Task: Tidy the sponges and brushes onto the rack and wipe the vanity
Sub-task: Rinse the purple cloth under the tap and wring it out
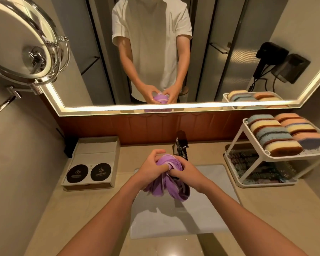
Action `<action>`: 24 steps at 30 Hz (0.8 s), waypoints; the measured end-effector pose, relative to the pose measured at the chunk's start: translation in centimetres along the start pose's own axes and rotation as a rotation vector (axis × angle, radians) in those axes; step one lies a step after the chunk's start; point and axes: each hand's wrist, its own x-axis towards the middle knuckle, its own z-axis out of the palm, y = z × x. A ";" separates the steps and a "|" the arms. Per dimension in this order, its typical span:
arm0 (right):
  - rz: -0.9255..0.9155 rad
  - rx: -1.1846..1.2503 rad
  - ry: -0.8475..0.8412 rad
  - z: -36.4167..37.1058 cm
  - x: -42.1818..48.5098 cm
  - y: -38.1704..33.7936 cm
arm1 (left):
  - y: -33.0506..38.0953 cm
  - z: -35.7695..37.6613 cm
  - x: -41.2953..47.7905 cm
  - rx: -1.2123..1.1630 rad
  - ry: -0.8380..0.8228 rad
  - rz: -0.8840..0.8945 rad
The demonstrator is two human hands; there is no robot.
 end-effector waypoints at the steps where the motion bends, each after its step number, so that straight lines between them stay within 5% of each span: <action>1: 0.005 -0.037 0.002 0.2 0.1 0.0 | -0.1 -0.2 0.0 -0.042 0.016 -0.005; 4: -0.009 -0.117 0.055 0.9 0.1 0.3 | -0.1 -0.4 -0.4 -0.034 0.089 0.016; 7: -0.027 0.177 0.117 1.4 -0.1 -0.1 | -0.1 0.5 -1.0 -0.059 0.153 -0.006; 14: 0.013 0.425 0.230 2.4 -0.4 -1.4 | -0.1 3.1 -2.6 -0.737 -0.031 -0.142; 20: 0.166 0.813 0.296 2.5 0.0 -1.1 | -1.6 3.3 -2.7 -0.233 -0.081 -0.036; 24: 0.260 0.999 0.260 3.0 -0.3 -2.0 | -1.9 3.1 -2.4 -0.193 -0.116 -0.042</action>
